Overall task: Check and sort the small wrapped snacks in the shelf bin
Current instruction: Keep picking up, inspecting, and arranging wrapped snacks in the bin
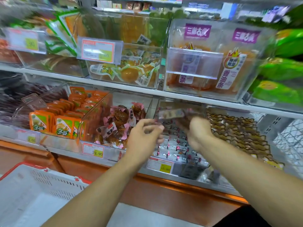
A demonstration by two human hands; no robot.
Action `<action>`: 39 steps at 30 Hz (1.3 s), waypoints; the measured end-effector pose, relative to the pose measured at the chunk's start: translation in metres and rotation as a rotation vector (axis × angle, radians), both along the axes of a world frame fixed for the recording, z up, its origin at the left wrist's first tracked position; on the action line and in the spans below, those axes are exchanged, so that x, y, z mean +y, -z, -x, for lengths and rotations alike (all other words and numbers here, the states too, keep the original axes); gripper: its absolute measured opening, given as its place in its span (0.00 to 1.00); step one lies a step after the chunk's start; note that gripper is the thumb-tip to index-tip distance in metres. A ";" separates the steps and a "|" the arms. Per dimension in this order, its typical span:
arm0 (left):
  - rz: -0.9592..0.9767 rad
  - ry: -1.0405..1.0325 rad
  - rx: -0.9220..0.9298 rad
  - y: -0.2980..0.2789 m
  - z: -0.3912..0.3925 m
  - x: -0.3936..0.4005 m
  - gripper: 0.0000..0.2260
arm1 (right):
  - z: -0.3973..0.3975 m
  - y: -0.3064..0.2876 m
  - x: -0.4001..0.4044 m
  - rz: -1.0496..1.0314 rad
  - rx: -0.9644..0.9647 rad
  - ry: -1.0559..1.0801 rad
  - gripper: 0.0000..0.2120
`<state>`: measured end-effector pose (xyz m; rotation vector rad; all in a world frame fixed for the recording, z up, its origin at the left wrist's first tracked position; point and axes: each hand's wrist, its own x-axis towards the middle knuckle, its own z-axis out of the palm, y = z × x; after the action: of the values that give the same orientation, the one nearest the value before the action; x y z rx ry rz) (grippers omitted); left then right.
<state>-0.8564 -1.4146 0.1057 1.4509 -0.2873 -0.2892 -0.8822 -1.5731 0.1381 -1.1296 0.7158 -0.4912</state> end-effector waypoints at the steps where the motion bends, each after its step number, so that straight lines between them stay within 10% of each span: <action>1: 0.057 -0.001 0.068 -0.002 0.000 0.005 0.15 | 0.011 0.004 0.005 -0.114 -0.047 -0.044 0.11; 5: 0.093 0.010 0.113 -0.004 0.002 0.023 0.14 | 0.048 0.022 0.020 -0.361 -0.093 -0.188 0.10; 19: -0.121 0.118 -0.069 0.002 0.002 0.048 0.09 | 0.071 0.016 0.016 -0.234 -0.026 -0.522 0.15; 26: 0.023 0.211 0.231 -0.006 0.006 0.039 0.23 | 0.074 0.016 0.009 0.118 -0.046 -0.561 0.12; 30: 0.007 0.162 0.193 -0.003 0.006 0.039 0.09 | 0.078 0.022 0.011 0.281 0.016 -0.569 0.13; 39: 0.039 0.110 -0.061 -0.001 0.007 0.036 0.13 | 0.076 0.017 0.009 -0.057 0.004 -0.535 0.16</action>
<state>-0.8638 -1.3789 0.1065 1.4097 -0.4210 -0.3266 -0.9578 -1.5645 0.1215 -1.2115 0.4014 -0.0148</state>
